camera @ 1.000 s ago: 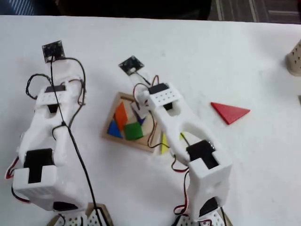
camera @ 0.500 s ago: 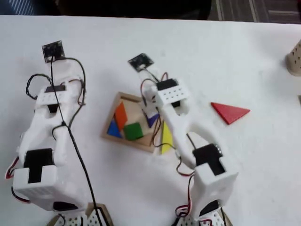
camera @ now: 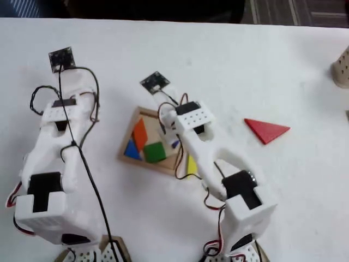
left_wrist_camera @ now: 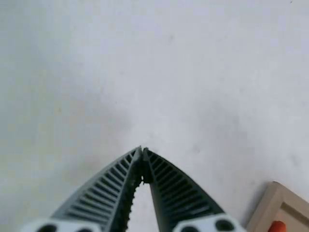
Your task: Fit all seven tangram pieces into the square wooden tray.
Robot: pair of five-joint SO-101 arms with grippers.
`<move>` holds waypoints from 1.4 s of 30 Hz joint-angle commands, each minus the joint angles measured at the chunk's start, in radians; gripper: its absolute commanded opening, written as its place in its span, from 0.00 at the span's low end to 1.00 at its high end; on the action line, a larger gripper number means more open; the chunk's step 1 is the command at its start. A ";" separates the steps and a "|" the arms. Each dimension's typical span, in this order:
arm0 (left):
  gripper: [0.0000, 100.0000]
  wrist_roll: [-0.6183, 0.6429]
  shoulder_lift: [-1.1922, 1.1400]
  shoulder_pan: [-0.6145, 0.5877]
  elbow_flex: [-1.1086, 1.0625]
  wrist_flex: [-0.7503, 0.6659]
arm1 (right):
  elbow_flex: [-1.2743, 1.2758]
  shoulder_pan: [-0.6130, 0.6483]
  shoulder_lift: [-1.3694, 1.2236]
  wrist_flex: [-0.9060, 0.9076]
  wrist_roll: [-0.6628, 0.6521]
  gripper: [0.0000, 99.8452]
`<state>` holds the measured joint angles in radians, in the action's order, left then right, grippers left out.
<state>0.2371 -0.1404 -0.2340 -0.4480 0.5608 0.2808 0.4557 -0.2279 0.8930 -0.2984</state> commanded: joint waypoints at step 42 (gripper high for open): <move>0.02 0.002 0.007 0.007 0.046 -0.023 | -0.107 -0.114 -0.071 0.104 -0.014 0.02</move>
<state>0.2371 -0.1404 -0.2340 -0.4480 0.5608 0.2363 0.3821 -0.2816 0.9528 -0.3000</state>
